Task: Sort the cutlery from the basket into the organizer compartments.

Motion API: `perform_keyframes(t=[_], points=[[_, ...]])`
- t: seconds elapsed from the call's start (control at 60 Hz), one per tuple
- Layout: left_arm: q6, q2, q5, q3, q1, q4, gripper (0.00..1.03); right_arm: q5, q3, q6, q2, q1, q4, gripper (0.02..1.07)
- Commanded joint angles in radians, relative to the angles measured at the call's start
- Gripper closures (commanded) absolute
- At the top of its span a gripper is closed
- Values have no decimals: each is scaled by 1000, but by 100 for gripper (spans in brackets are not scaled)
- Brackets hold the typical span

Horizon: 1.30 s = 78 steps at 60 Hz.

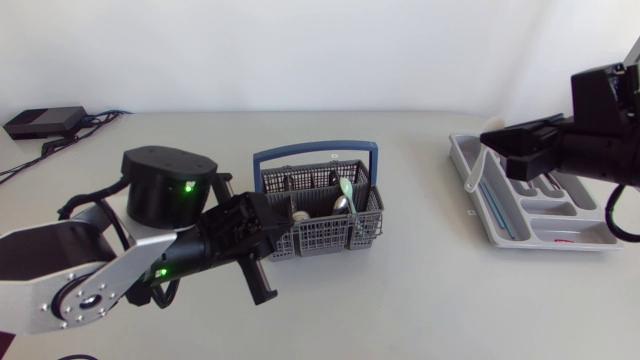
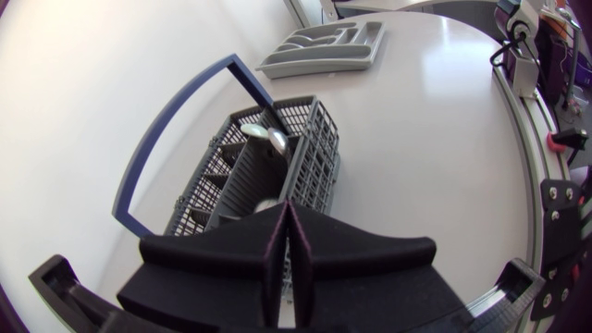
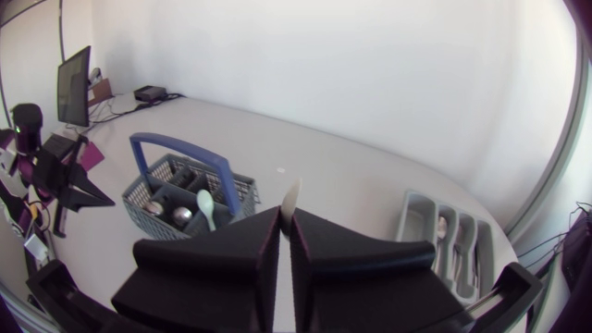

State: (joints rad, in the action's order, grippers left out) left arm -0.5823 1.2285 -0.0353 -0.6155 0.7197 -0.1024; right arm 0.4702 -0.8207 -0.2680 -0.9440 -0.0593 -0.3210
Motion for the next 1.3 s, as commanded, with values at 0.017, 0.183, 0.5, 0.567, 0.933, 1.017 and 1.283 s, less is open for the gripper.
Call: perform_keyframes(t=[0.017,0.183,0.5,0.567,0.933,1.017,1.283], points=[[42,48,8,-72,20,23,99,28,58,-119,10,-125,-18,101],[65,118,26,-155,43,58,92,61,91,-267,-41,-330,-10,101],[118,220,31,-296,55,138,90,71,83,-478,-257,-588,117,101],[121,235,32,-319,64,153,90,71,77,-511,-297,-616,131,101],[164,322,32,-452,67,245,90,48,88,-631,-518,-705,395,101],[176,336,32,-477,66,263,90,28,84,-643,-573,-705,459,101],[200,371,32,-530,55,313,85,-53,97,-700,-734,-685,649,101]])
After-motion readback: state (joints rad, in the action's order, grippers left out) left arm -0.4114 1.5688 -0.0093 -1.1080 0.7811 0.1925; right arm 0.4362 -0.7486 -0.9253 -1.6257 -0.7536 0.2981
